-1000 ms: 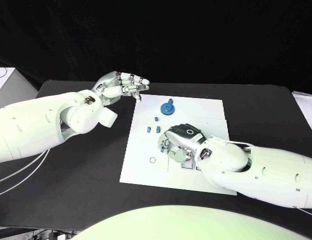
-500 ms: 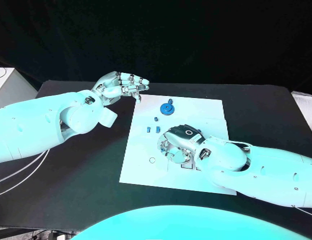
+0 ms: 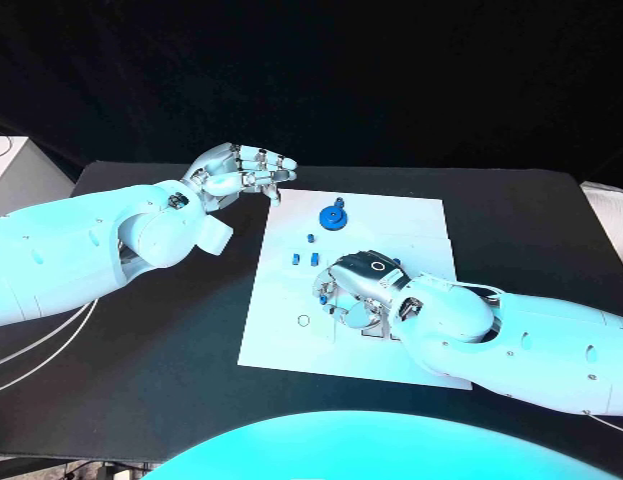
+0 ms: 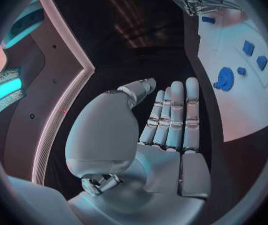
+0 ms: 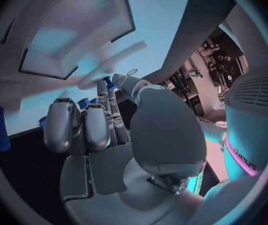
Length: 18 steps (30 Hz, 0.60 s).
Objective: Assemble the parts on the task board
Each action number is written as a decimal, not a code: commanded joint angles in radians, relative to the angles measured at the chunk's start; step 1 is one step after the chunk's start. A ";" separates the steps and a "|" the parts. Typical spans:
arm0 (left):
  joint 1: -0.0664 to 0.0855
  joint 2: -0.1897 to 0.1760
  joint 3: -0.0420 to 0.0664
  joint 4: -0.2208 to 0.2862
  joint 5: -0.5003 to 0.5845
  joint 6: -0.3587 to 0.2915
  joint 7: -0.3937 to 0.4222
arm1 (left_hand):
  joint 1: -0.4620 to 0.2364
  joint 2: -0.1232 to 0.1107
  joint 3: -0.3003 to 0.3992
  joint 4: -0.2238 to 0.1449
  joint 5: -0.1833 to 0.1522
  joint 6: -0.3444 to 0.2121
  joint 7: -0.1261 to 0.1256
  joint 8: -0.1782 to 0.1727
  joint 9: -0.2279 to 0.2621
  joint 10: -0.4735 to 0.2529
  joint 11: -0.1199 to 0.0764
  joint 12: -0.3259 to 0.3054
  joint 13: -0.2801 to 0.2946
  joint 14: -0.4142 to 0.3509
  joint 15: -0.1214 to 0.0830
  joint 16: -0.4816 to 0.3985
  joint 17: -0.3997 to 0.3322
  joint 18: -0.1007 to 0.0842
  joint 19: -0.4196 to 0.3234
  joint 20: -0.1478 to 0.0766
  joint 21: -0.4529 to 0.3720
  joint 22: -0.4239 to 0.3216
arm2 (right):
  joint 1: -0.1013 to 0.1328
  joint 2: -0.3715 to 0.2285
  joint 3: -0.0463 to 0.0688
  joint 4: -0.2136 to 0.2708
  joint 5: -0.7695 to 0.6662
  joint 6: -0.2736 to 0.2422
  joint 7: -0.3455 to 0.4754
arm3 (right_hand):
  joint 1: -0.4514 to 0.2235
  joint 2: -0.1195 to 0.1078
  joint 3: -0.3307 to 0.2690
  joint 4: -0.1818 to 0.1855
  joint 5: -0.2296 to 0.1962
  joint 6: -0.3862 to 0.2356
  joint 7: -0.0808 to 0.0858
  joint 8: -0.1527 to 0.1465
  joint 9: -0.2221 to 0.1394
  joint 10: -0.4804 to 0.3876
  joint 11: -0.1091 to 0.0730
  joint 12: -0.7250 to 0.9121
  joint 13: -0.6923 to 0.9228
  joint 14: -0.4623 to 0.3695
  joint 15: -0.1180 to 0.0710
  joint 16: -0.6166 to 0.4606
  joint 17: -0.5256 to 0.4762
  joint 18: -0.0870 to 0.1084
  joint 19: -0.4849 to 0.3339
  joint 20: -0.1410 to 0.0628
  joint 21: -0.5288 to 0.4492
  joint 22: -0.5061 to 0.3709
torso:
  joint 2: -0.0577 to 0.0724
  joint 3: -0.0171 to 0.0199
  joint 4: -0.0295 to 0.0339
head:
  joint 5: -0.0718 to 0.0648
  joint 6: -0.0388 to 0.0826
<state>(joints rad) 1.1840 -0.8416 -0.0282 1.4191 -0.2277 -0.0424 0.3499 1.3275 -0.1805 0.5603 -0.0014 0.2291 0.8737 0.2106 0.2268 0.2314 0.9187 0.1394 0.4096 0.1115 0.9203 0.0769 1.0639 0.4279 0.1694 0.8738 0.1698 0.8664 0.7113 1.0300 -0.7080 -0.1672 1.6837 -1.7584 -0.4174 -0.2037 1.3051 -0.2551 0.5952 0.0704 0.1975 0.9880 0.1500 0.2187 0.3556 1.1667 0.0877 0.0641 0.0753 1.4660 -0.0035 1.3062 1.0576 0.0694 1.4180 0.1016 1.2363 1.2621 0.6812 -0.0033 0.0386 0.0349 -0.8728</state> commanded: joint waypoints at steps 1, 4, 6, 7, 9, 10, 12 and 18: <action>0.000 0.001 0.001 0.001 0.006 0.011 0.004 | 0.003 -0.001 -0.004 0.003 0.007 -0.006 -0.002 0.004 -0.001 -0.002 0.008 -0.005 -0.001 0.004 0.000 -0.004 -0.002 0.014 0.008 0.000 0.004 0.001 | -0.002 -0.001 -0.001 -0.001 0.003 -0.021 0.008 | 0.004 -0.015 -0.012 0.000 0.001 -0.020 0.001 -0.014 -0.003 -0.026 0.005 0.007 -0.003 0.004 0.009 -0.013 -0.019 0.020 -0.020 0.002 -0.036 -0.031 | 0.000 0.0002 0.0001 | -0.002 0.000; 0.000 0.001 0.000 0.001 0.006 0.012 0.003 | 0.003 -0.001 -0.004 0.003 0.007 -0.006 -0.002 0.004 -0.001 -0.002 0.008 -0.005 -0.001 0.004 0.000 -0.004 -0.002 0.014 0.008 0.000 0.004 0.001 | -0.002 -0.003 -0.001 0.000 0.004 -0.038 0.008 | 0.008 -0.016 -0.028 0.001 0.001 -0.035 0.004 -0.025 -0.004 -0.056 0.009 0.015 -0.005 -0.006 0.013 -0.026 -0.046 0.027 -0.036 0.006 -0.073 -0.061 | 0.001 0.0005 0.0003 | -0.003 0.000; 0.000 0.001 0.000 0.000 0.006 0.013 0.003 | 0.003 -0.001 -0.004 0.003 0.007 -0.006 -0.002 0.004 -0.001 -0.002 0.008 -0.005 -0.001 0.004 0.000 -0.004 -0.002 0.014 0.008 0.000 0.004 0.001 | -0.002 -0.005 -0.001 0.002 0.005 -0.054 0.008 | 0.009 -0.016 -0.033 0.002 0.000 -0.039 0.005 -0.028 -0.004 -0.064 0.010 0.018 -0.005 -0.010 0.013 -0.031 -0.056 0.030 -0.042 0.006 -0.086 -0.071 | 0.000 0.0006 0.0003 | -0.004 0.000; 0.000 0.002 0.000 0.000 0.006 0.013 0.003 | 0.003 -0.001 -0.004 0.003 0.007 -0.006 -0.002 0.004 -0.001 -0.002 0.008 -0.005 -0.001 0.004 0.000 -0.004 -0.002 0.014 0.008 0.000 0.004 0.001 | -0.002 -0.007 -0.001 0.003 0.005 -0.062 0.007 | 0.010 -0.016 -0.037 0.003 0.000 -0.041 0.005 -0.030 -0.004 -0.068 0.010 0.021 -0.005 -0.011 0.014 -0.032 -0.059 0.031 -0.044 0.007 -0.092 -0.076 | 0.000 0.0004 0.0003 | -0.005 0.000; 0.000 0.002 0.000 -0.001 0.006 0.014 0.002 | 0.003 -0.001 -0.004 0.003 0.007 -0.006 -0.002 0.004 -0.001 -0.002 0.008 -0.005 -0.001 0.004 0.000 -0.004 -0.002 0.014 0.008 0.000 0.004 0.001 | -0.002 -0.015 -0.001 0.009 0.006 -0.079 0.007 | 0.012 -0.017 -0.041 0.003 0.000 -0.044 0.005 -0.032 -0.005 -0.072 0.010 0.024 -0.005 -0.013 0.014 -0.034 -0.062 0.032 -0.046 0.007 -0.097 -0.080 | 0.000 0.0005 0.0000 | -0.006 0.000; 0.000 0.002 0.000 -0.001 0.006 0.014 0.002 | 0.003 -0.001 -0.004 0.003 0.007 -0.006 -0.002 0.004 -0.001 -0.002 0.008 -0.005 -0.001 0.004 0.000 -0.004 -0.002 0.014 0.008 0.000 0.004 0.001 | -0.002 -0.019 -0.001 0.013 0.007 -0.085 0.006 | 0.012 -0.017 -0.041 0.003 0.000 -0.044 0.005 -0.032 -0.005 -0.072 0.010 0.024 -0.005 -0.013 0.014 -0.034 -0.062 0.032 -0.046 0.007 -0.097 -0.080 | 0.000 0.0005 -0.0001 | -0.006 0.000; 0.000 0.002 0.000 -0.003 0.006 0.015 0.002 | 0.003 -0.001 -0.004 0.003 0.007 -0.006 -0.002 0.004 -0.001 -0.002 0.008 -0.005 -0.001 0.004 0.000 -0.004 -0.002 0.014 0.008 0.000 0.004 0.001 | 0.000 -0.035 0.000 0.025 0.008 -0.097 0.005 | 0.012 -0.017 -0.043 0.004 0.000 -0.046 0.005 -0.034 -0.005 -0.074 0.010 0.026 -0.004 -0.013 0.014 -0.034 -0.063 0.032 -0.046 0.007 -0.098 -0.080 | -0.001 0.0007 -0.0008 | -0.009 0.000; -0.001 0.002 0.000 -0.007 0.006 0.017 0.002 | 0.003 -0.001 -0.004 0.003 0.007 -0.006 -0.002 0.004 -0.001 -0.002 0.008 -0.005 -0.001 0.004 0.000 -0.004 -0.002 0.014 0.008 0.000 0.004 0.001 | 0.031 -0.101 0.007 0.064 0.066 -0.089 0.010 | 0.021 -0.012 -0.049 0.006 0.002 -0.043 0.003 -0.035 -0.004 -0.064 0.006 0.049 0.000 -0.001 0.011 -0.013 -0.031 0.019 -0.014 0.005 -0.042 -0.030 | -0.002 0.0007 -0.0019 | -0.025 0.000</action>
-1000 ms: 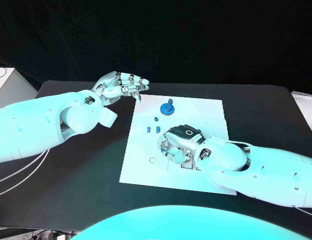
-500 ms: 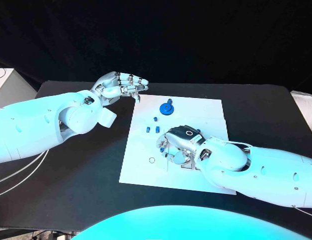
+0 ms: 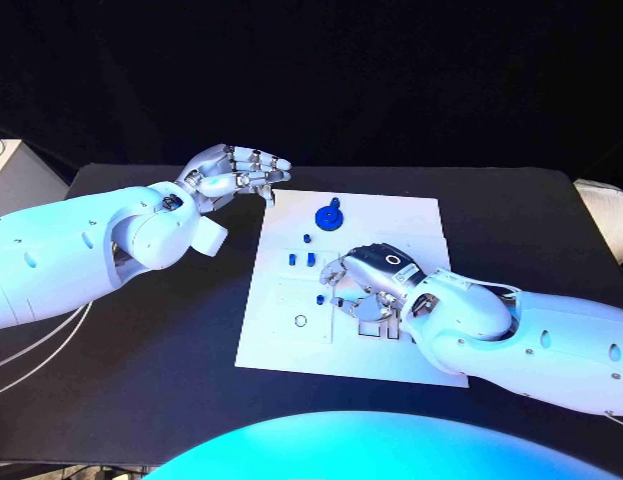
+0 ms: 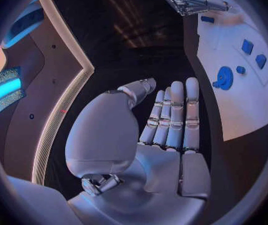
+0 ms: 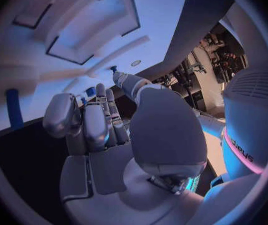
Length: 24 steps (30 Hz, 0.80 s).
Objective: Assemble the parts on the task board
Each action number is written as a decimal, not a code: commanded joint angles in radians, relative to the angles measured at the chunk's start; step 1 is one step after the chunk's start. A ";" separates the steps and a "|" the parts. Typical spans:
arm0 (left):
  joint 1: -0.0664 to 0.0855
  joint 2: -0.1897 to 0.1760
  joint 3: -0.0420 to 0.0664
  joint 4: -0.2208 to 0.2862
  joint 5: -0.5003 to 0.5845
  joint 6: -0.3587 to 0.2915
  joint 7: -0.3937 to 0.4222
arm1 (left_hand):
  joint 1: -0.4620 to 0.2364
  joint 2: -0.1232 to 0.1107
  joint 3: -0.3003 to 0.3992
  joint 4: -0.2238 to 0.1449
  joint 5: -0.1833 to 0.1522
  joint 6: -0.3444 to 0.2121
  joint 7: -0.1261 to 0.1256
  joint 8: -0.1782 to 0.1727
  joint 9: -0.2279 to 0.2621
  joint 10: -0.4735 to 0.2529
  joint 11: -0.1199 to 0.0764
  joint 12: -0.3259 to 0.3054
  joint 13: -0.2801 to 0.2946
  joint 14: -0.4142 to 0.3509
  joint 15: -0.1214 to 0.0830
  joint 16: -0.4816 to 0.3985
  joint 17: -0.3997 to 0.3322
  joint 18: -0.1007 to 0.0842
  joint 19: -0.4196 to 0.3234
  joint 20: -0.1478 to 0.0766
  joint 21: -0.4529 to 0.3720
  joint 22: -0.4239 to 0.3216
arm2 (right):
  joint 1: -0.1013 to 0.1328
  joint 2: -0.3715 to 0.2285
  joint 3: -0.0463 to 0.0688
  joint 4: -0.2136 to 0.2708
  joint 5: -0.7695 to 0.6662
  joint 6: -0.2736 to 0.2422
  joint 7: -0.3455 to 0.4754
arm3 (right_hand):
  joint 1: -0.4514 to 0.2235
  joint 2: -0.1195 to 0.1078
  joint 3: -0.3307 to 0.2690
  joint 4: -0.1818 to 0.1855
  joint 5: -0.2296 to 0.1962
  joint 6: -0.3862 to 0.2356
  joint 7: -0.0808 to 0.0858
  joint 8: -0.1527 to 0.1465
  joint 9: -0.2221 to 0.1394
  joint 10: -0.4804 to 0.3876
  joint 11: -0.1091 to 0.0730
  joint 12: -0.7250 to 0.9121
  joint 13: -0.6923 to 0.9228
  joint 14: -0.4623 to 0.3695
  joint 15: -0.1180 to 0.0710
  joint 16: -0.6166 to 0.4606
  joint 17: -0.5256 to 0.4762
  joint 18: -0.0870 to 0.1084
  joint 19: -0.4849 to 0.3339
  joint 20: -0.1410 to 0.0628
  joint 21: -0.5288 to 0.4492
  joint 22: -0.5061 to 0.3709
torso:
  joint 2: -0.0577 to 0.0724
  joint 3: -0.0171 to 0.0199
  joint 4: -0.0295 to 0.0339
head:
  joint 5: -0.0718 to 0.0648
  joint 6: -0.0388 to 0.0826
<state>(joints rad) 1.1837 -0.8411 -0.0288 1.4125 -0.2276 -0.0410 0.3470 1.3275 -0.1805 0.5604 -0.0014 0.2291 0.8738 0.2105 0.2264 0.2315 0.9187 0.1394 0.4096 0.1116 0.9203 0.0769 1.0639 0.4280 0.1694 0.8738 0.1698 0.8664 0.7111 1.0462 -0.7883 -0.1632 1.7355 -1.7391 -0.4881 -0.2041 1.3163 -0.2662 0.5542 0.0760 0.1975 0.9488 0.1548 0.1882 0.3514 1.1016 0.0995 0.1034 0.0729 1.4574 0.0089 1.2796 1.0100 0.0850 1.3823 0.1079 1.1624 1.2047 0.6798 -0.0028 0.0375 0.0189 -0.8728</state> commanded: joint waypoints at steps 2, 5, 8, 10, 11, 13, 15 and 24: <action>-0.001 0.002 0.000 -0.002 0.007 0.015 0.005 | 0.003 -0.001 -0.004 0.003 0.007 -0.006 -0.002 0.005 -0.001 -0.002 0.008 -0.005 -0.001 0.004 0.000 -0.004 -0.002 0.014 0.008 0.000 0.004 0.001 | 0.038 -0.054 0.006 0.024 0.097 -0.001 0.023 | 0.012 0.000 -0.008 0.002 0.003 -0.003 -0.001 -0.006 0.001 0.006 -0.006 0.021 0.003 0.016 -0.002 0.031 0.041 -0.003 0.038 -0.002 0.062 0.054 | -0.002 0.0005 -0.0026 | -0.016 0.000; -0.002 0.002 0.000 -0.003 0.007 0.015 0.005 | 0.003 -0.001 -0.004 0.003 0.007 -0.006 -0.002 0.005 -0.001 -0.002 0.008 -0.005 -0.001 0.004 0.000 -0.004 -0.002 0.014 0.008 0.000 0.004 0.001 | 0.069 -0.094 0.008 0.033 0.157 0.029 0.040 | 0.015 -0.003 -0.009 0.003 0.003 -0.008 -0.003 -0.011 0.000 0.012 -0.009 0.033 0.004 0.025 -0.005 0.049 0.065 -0.010 0.055 -0.004 0.095 0.083 | -0.002 -0.0003 -0.0032 | -0.029 0.000; -0.003 0.002 -0.001 -0.004 0.008 0.016 0.006 | 0.003 -0.002 -0.004 0.003 0.006 -0.008 -0.001 0.005 -0.002 -0.003 0.009 -0.006 -0.002 0.004 0.000 -0.005 -0.002 0.014 0.008 0.001 0.005 0.002 | 0.105 -0.143 0.010 0.037 0.208 0.075 0.062 | 0.012 -0.008 -0.014 0.006 0.007 -0.016 0.000 -0.017 -0.001 0.008 -0.008 0.037 0.003 0.027 -0.004 0.055 0.070 -0.012 0.059 -0.004 0.101 0.089 | -0.004 -0.0001 -0.0059 | -0.041 0.000; -0.004 0.002 -0.001 -0.005 0.008 0.017 0.006 | 0.003 -0.002 -0.004 0.003 0.006 -0.008 -0.001 0.005 -0.002 -0.003 0.009 -0.006 -0.002 0.004 0.000 -0.005 -0.002 0.014 0.008 0.001 0.005 0.002 | 0.124 -0.170 0.011 0.033 0.235 0.102 0.075 | -0.005 -0.014 -0.042 0.018 -0.001 -0.032 -0.001 -0.028 -0.004 0.001 -0.011 0.044 0.002 0.028 -0.005 0.062 0.075 -0.012 0.061 -0.005 0.101 0.089 | -0.005 0.0000 -0.0067 | -0.044 0.000; -0.004 0.002 -0.001 -0.006 0.008 0.017 0.006 | 0.003 -0.002 -0.004 0.003 0.006 -0.008 -0.001 0.005 -0.002 -0.003 0.009 -0.006 -0.002 0.004 0.000 -0.005 -0.002 0.014 0.008 0.001 0.005 0.002 | 0.131 -0.182 0.011 0.029 0.244 0.113 0.081 | -0.008 -0.009 -0.076 0.026 -0.044 -0.039 -0.003 -0.033 -0.004 -0.008 -0.012 0.051 0.001 0.028 -0.011 0.067 0.078 -0.010 0.059 -0.005 0.092 0.081 | -0.006 -0.0004 -0.0071 | -0.045 0.000; -0.006 0.003 -0.001 -0.006 0.009 0.018 0.007 | 0.003 -0.002 -0.004 0.003 0.006 -0.008 -0.001 0.005 -0.002 -0.003 0.009 -0.006 -0.002 0.004 0.000 -0.005 -0.002 0.014 0.008 0.001 0.005 0.002 | 0.143 -0.203 0.012 0.018 0.247 0.136 0.090 | 0.015 0.008 -0.170 0.046 -0.048 -0.047 -0.004 -0.043 -0.004 -0.034 -0.014 0.069 0.001 0.026 -0.008 0.074 0.077 -0.007 0.058 -0.008 0.077 0.071 | -0.007 0.0000 -0.0079 | -0.047 0.000; -0.007 0.003 -0.001 -0.006 0.009 0.019 0.007 | 0.003 -0.002 -0.004 0.003 0.006 -0.008 -0.001 0.005 -0.002 -0.003 0.009 -0.006 -0.002 0.004 0.000 -0.005 -0.002 0.014 0.008 0.001 0.005 0.002 | 0.148 -0.211 0.012 0.010 0.239 0.150 0.093 | 0.062 0.036 -0.293 0.079 -0.040 -0.048 -0.009 -0.052 -0.005 -0.064 -0.012 0.091 -0.001 0.023 -0.007 0.079 0.072 -0.003 0.055 -0.008 0.055 0.055 | -0.007 0.0011 -0.0075 | -0.047 0.000; -0.011 0.003 -0.002 -0.006 0.010 0.021 0.007 | 0.003 -0.002 -0.004 0.003 0.006 -0.008 -0.001 0.005 -0.002 -0.003 0.009 -0.006 -0.002 0.004 0.000 -0.005 -0.002 0.014 0.008 0.001 0.005 0.002 | 0.148 -0.204 0.011 -0.025 0.191 0.231 0.079 | 0.201 0.073 -0.571 0.216 -0.041 -0.062 -0.034 -0.078 -0.012 -0.148 -0.002 0.137 -0.006 0.016 0.001 0.082 0.046 0.006 0.048 -0.002 -0.004 0.014 | -0.005 -0.0004 -0.0043 | -0.050 0.000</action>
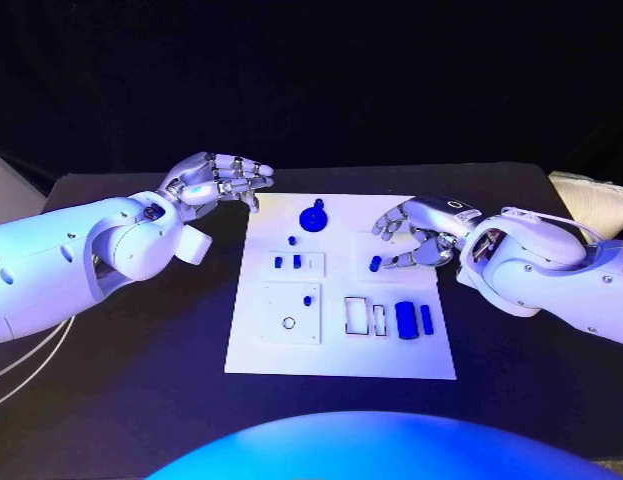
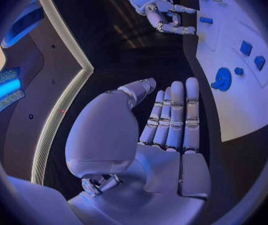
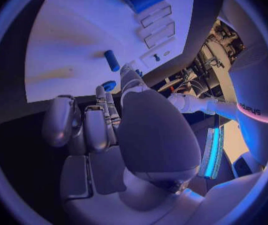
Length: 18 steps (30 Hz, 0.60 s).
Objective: Assemble the parts on the task board
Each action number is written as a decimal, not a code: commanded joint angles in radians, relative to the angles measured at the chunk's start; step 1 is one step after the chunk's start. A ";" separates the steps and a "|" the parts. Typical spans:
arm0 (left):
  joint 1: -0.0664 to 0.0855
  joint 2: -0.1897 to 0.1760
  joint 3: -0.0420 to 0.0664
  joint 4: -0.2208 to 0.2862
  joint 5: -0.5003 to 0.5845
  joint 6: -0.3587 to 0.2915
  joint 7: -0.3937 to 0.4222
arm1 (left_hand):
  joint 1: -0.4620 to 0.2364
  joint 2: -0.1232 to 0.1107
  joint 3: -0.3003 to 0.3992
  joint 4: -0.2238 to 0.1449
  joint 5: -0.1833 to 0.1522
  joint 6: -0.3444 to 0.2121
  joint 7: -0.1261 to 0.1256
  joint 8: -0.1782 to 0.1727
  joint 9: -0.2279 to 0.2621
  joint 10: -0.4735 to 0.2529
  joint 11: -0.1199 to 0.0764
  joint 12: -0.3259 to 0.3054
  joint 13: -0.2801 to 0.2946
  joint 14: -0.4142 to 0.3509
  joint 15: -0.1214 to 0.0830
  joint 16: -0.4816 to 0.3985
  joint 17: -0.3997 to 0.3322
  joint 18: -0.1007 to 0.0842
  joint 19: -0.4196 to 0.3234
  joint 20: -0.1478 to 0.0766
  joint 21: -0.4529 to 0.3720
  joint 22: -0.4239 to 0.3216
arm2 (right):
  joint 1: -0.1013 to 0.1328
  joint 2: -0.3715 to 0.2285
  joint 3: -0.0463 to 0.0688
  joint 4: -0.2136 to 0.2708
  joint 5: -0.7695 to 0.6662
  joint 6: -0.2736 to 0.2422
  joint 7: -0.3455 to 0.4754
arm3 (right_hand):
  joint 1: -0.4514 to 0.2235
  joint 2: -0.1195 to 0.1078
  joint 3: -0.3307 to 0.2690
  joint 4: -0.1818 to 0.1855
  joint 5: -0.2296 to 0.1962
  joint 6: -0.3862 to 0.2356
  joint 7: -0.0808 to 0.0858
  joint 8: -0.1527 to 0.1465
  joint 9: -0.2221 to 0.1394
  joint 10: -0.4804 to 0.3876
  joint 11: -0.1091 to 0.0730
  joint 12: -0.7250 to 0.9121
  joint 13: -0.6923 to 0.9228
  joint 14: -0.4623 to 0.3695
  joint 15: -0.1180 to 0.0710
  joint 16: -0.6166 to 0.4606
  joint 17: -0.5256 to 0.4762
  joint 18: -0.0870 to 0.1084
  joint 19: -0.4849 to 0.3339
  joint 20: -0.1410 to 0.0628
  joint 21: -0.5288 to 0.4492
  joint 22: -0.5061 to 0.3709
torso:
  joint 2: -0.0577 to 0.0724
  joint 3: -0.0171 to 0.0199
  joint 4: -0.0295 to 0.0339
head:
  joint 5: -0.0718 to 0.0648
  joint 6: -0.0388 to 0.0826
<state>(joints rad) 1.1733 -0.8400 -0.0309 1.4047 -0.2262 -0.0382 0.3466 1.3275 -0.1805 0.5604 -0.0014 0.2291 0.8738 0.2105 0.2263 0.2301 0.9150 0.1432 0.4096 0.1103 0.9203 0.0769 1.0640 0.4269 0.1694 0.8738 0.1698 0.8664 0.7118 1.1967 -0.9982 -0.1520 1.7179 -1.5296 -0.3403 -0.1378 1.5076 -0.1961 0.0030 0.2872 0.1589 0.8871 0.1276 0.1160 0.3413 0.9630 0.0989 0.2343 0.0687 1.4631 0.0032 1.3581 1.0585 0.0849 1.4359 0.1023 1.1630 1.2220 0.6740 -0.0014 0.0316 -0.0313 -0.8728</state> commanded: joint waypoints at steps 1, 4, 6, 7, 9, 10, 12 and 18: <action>-0.001 0.002 0.001 0.002 0.009 0.018 0.008 | 0.003 -0.002 -0.004 0.003 0.006 -0.008 -0.001 0.005 -0.001 0.001 0.005 -0.006 -0.001 0.004 0.000 -0.005 -0.001 0.014 0.008 0.001 0.005 0.001 | -0.004 0.008 -0.001 -0.010 -0.021 0.087 0.011 | 0.010 0.003 -0.020 0.005 -0.002 0.000 -0.007 -0.006 -0.001 -0.009 -0.001 0.006 -0.001 0.011 0.007 0.004 -0.003 0.006 -0.006 0.004 -0.005 -0.003 | 0.001 -0.0017 0.0018 | 0.000 0.000; -0.002 0.001 0.000 0.002 0.009 0.018 0.007 | 0.003 -0.002 -0.004 0.003 0.006 -0.008 -0.001 0.005 -0.001 0.001 0.005 -0.006 -0.001 0.004 0.000 -0.005 -0.001 0.014 0.008 0.001 0.005 0.001 | -0.008 0.018 -0.001 -0.022 -0.033 0.095 0.000 | 0.023 0.018 -0.025 0.004 -0.004 0.004 -0.002 -0.005 0.000 -0.007 -0.002 0.017 0.000 0.010 0.006 0.004 -0.005 0.006 -0.004 0.004 -0.005 -0.002 | 0.002 -0.0021 0.0015 | 0.000 0.000; -0.002 0.000 0.000 0.002 0.009 0.018 0.007 | 0.003 -0.002 -0.004 0.003 0.006 -0.008 -0.001 0.005 -0.001 0.001 0.005 -0.006 -0.001 0.004 0.000 -0.005 -0.001 0.014 0.008 0.001 0.005 0.001 | -0.012 0.025 -0.002 -0.028 -0.042 0.097 -0.007 | 0.030 0.027 -0.024 0.003 -0.006 0.011 0.002 -0.002 0.001 -0.002 -0.004 0.025 0.001 0.010 0.005 0.004 -0.006 0.006 -0.003 0.003 -0.004 -0.001 | 0.002 -0.0024 0.0011 | 0.001 0.000; -0.002 0.000 0.000 0.003 0.009 0.018 0.007 | 0.003 -0.002 -0.004 0.003 0.006 -0.008 -0.001 0.005 -0.001 0.001 0.005 -0.006 -0.001 0.004 0.000 -0.005 -0.001 0.014 0.008 0.001 0.005 0.001 | -0.013 0.028 -0.002 -0.030 -0.045 0.097 -0.010 | 0.032 0.030 -0.023 0.003 -0.006 0.014 0.003 -0.001 0.001 0.000 -0.005 0.027 0.001 0.010 0.004 0.004 -0.007 0.006 -0.002 0.002 -0.003 0.000 | 0.003 -0.0024 0.0012 | 0.001 0.000; -0.002 0.000 0.000 0.003 0.009 0.018 0.007 | 0.003 -0.002 -0.004 0.003 0.006 -0.008 -0.001 0.005 -0.001 0.001 0.005 -0.006 -0.001 0.004 0.000 -0.005 -0.001 0.014 0.008 0.001 0.005 0.001 | -0.017 0.036 -0.002 -0.035 -0.055 0.095 -0.019 | 0.037 0.039 -0.018 0.003 -0.007 0.021 0.004 0.002 0.002 0.006 -0.007 0.034 0.002 0.010 0.003 0.005 -0.007 0.005 0.000 0.001 -0.002 0.002 | 0.003 -0.0024 0.0009 | 0.002 0.000; -0.002 0.000 0.000 0.003 0.009 0.019 0.007 | 0.003 -0.002 -0.004 0.003 0.006 -0.008 -0.001 0.005 -0.001 0.001 0.005 -0.006 -0.001 0.004 0.000 -0.005 -0.001 0.014 0.008 0.001 0.005 0.001 | -0.019 0.039 -0.002 -0.037 -0.061 0.093 -0.023 | 0.041 0.046 -0.014 0.002 -0.008 0.027 0.004 0.004 0.003 0.012 -0.009 0.040 0.002 0.010 0.001 0.006 -0.007 0.005 0.000 0.000 -0.002 0.002 | 0.002 -0.0023 0.0007 | 0.002 0.000; -0.002 -0.001 0.000 0.003 0.009 0.019 0.007 | 0.003 -0.002 -0.004 0.003 0.006 -0.008 -0.001 0.005 -0.001 0.001 0.005 -0.006 -0.001 0.004 0.000 -0.005 -0.001 0.014 0.008 0.001 0.005 0.001 | -0.022 0.044 -0.003 -0.040 -0.069 0.091 -0.030 | 0.047 0.057 -0.006 0.001 -0.012 0.040 0.011 0.009 0.005 0.027 -0.012 0.051 0.003 0.011 -0.002 0.007 -0.006 0.004 0.004 -0.002 0.004 0.008 | 0.003 -0.0022 0.0014 | 0.001 0.000; -0.003 -0.002 0.001 0.004 0.009 0.018 0.007 | 0.002 -0.002 -0.005 0.005 0.006 -0.009 0.000 0.006 -0.002 0.001 0.006 -0.006 -0.001 0.004 0.001 -0.006 -0.001 0.014 0.008 0.001 0.005 0.001 | -0.029 0.057 -0.003 -0.042 -0.079 0.078 -0.038 | 0.060 0.082 0.025 0.002 -0.036 0.087 0.015 0.022 0.005 0.072 -0.017 0.068 0.002 0.014 -0.007 0.012 -0.003 0.000 0.012 -0.008 0.018 0.022 | 0.002 -0.0024 -0.0008 | 0.003 0.000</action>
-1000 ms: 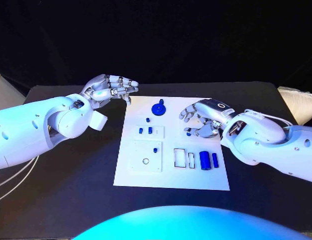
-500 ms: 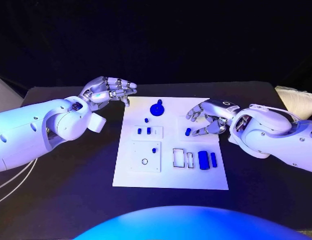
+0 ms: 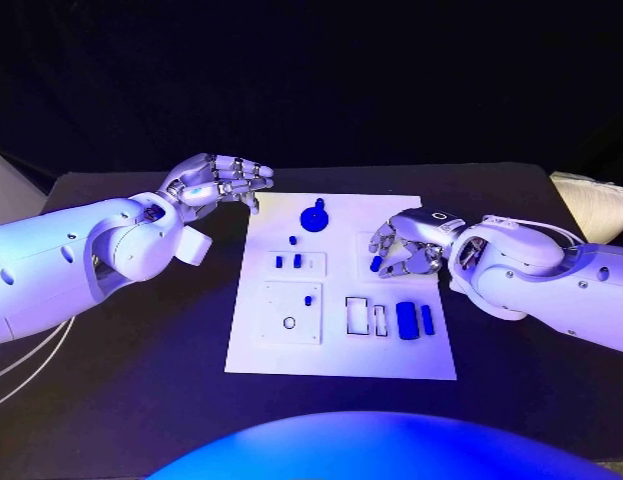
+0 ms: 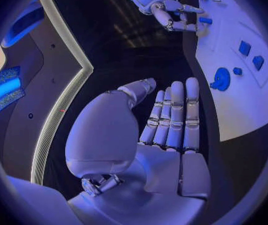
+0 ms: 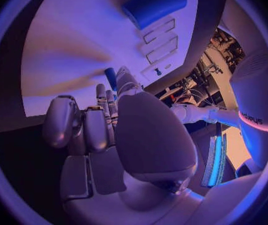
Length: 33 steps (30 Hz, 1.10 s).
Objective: Assemble the parts on the task board
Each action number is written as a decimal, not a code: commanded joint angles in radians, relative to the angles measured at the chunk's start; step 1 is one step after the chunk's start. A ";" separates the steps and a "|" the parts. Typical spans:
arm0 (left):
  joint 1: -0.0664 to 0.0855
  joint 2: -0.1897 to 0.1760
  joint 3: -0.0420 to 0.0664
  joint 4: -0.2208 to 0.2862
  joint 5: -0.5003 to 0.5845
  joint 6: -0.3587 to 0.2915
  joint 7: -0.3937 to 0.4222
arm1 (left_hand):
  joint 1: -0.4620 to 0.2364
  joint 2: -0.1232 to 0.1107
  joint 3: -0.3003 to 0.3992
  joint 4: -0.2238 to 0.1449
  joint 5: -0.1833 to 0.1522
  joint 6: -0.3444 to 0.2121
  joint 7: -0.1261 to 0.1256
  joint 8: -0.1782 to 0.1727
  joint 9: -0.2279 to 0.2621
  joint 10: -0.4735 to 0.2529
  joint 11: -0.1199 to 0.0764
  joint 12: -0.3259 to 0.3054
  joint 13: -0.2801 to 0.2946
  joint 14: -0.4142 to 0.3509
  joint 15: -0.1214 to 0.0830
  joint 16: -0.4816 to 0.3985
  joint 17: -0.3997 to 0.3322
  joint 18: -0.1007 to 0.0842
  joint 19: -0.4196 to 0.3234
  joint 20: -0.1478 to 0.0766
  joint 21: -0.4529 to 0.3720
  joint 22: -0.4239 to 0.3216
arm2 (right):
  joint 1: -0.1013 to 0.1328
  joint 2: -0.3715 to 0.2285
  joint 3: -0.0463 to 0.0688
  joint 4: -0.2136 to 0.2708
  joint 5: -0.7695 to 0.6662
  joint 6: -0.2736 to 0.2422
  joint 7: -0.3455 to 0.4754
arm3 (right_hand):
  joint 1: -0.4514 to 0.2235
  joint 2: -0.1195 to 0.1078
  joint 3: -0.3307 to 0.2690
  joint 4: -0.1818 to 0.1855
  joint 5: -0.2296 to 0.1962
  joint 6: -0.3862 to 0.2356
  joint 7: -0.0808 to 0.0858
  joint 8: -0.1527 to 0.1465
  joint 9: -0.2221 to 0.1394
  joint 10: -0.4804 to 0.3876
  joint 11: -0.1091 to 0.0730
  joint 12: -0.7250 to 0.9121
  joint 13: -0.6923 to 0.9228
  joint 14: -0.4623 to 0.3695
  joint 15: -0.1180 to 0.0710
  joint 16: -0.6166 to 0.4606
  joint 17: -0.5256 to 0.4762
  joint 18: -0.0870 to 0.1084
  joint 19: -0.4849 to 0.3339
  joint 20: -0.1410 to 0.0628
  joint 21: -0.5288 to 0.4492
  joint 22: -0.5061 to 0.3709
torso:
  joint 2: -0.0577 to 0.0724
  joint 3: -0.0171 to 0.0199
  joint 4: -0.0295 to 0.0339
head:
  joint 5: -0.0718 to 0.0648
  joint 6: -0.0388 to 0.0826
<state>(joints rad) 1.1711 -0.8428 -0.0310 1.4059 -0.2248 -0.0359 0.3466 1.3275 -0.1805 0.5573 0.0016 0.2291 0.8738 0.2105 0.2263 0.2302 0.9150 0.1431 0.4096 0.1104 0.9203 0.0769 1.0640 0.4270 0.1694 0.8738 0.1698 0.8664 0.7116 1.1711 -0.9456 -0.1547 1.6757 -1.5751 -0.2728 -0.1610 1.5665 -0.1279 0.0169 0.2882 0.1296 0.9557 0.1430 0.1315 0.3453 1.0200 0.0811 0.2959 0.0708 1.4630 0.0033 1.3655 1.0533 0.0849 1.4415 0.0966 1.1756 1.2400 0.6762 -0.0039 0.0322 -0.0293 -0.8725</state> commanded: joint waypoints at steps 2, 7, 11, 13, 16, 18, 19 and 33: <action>0.000 0.001 0.001 0.003 0.008 0.016 0.007 | 0.002 -0.002 -0.001 0.002 0.006 -0.009 0.000 0.006 -0.002 0.001 0.006 -0.006 -0.002 0.004 0.001 -0.006 -0.001 0.014 0.008 0.001 0.005 0.001 | -0.004 0.007 0.000 0.001 -0.034 0.005 -0.014 | 0.000 0.018 0.020 0.002 -0.004 0.034 0.000 0.011 0.001 0.026 0.001 0.006 -0.001 0.014 -0.006 0.006 0.003 -0.001 0.008 -0.003 0.010 0.009 | 0.000 0.0005 -0.0013 | 0.000 0.000; 0.000 0.001 0.001 0.003 0.008 0.017 0.006 | 0.001 -0.001 -0.001 0.002 0.006 -0.009 0.000 0.006 -0.002 0.001 0.006 -0.006 -0.002 0.004 0.001 -0.006 -0.001 0.014 0.008 0.001 0.005 0.001 | -0.007 0.012 0.000 0.003 -0.035 -0.010 -0.013 | -0.001 0.028 0.049 0.003 0.012 0.071 -0.005 0.019 -0.001 0.062 -0.004 0.002 -0.003 0.016 -0.010 0.012 0.008 -0.006 0.018 -0.005 0.036 0.032 | -0.001 0.0006 -0.0011 | -0.001 0.000; 0.000 0.002 0.001 0.002 0.008 0.017 0.006 | 0.001 -0.001 -0.001 0.002 0.006 -0.009 0.000 0.006 -0.002 0.001 0.006 -0.006 -0.002 0.004 0.001 -0.006 -0.001 0.014 0.008 0.001 0.005 0.001 | -0.009 0.015 0.000 0.003 -0.035 -0.016 -0.014 | -0.002 0.027 0.057 0.003 0.017 0.079 -0.006 0.020 -0.002 0.070 -0.006 -0.002 -0.003 0.017 -0.012 0.014 0.011 -0.008 0.021 -0.006 0.042 0.038 | -0.001 0.0004 -0.0017 | -0.002 0.000; -0.001 0.002 0.001 0.002 0.008 0.018 0.006 | 0.001 -0.001 -0.001 0.002 0.006 -0.009 0.000 0.006 -0.002 0.001 0.006 -0.006 -0.002 0.004 0.001 -0.006 -0.001 0.014 0.008 0.001 0.005 0.001 | -0.010 0.017 0.000 0.001 -0.035 -0.017 -0.014 | -0.004 0.027 0.061 0.003 0.017 0.083 -0.006 0.020 -0.003 0.074 -0.006 -0.004 -0.003 0.017 -0.012 0.014 0.011 -0.008 0.021 -0.007 0.044 0.039 | -0.001 0.0001 -0.0016 | -0.002 0.000; -0.001 0.003 0.001 0.001 0.008 0.018 0.006 | 0.000 0.001 -0.001 0.004 0.006 -0.009 0.000 0.006 -0.002 0.001 0.006 -0.006 -0.002 0.004 0.001 -0.006 -0.001 0.014 0.008 0.001 0.005 0.002 | -0.011 0.020 0.000 -0.001 -0.035 -0.016 -0.016 | -0.004 0.026 0.065 0.003 0.018 0.086 -0.007 0.021 -0.003 0.077 -0.007 -0.005 -0.003 0.018 -0.013 0.016 0.013 -0.008 0.022 -0.007 0.046 0.042 | -0.001 0.0002 -0.0011 | -0.003 0.000; -0.001 0.003 0.001 0.001 0.008 0.018 0.006 | 0.000 0.001 -0.001 0.004 0.006 -0.009 0.000 0.006 -0.002 0.001 0.006 -0.006 -0.002 0.004 0.001 -0.006 -0.001 0.014 0.008 0.001 0.005 0.002 | -0.012 0.021 0.000 -0.003 -0.035 -0.015 -0.018 | -0.003 0.027 0.079 0.002 0.020 0.098 -0.010 0.024 -0.004 0.089 -0.009 -0.010 -0.003 0.018 -0.015 0.017 0.014 -0.010 0.025 -0.009 0.056 0.051 | 0.000 0.0003 -0.0014 | -0.003 0.000; -0.001 0.003 0.001 0.001 0.008 0.018 0.006 | 0.000 0.001 -0.001 0.004 0.006 -0.009 0.000 0.006 -0.002 0.001 0.006 -0.006 -0.002 0.004 0.001 -0.006 -0.001 0.014 0.008 0.001 0.005 0.002 | -0.013 0.022 0.000 -0.004 -0.036 -0.015 -0.019 | 0.000 0.028 0.085 0.002 0.021 0.102 -0.011 0.025 -0.004 0.094 -0.011 -0.011 -0.003 0.018 -0.016 0.018 0.014 -0.011 0.027 -0.010 0.061 0.055 | 0.000 0.0003 -0.0014 | -0.003 0.000; -0.002 0.003 0.001 0.000 0.008 0.019 0.006 | 0.000 0.001 -0.001 0.004 0.006 -0.009 0.000 0.006 -0.002 0.001 0.006 -0.006 -0.002 0.004 0.001 -0.006 -0.001 0.014 0.008 0.001 0.005 0.002 | -0.025 0.034 -0.001 -0.002 -0.045 -0.102 -0.054 | -0.004 -0.026 0.467 -0.055 -0.010 0.150 -0.035 0.105 0.073 0.247 -0.042 -0.084 0.020 0.021 -0.042 0.029 0.020 -0.030 0.050 -0.035 0.151 0.141 | -0.002 0.0004 -0.0008 | -0.007 0.000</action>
<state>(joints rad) 1.1695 -0.8414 -0.0309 1.4045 -0.2237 -0.0331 0.3461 1.3275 -0.1805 0.5574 0.0016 0.2291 0.8738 0.2104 0.2263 0.2294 0.9150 0.1431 0.4095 0.1097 0.9203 0.0769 1.0640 0.4271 0.1694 0.8738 0.1698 0.8664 0.7122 1.1466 -0.9141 -0.1565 1.6696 -1.6069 -0.3238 -0.2003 1.5843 -0.1462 0.4566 0.2430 0.1161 1.1074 0.1079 0.1759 0.3402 1.2479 0.0516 0.2211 0.0897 1.4667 -0.0324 1.3886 1.0743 0.0680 1.4661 0.0709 1.3220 1.3081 0.6752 -0.0035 0.0315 -0.0361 -0.8725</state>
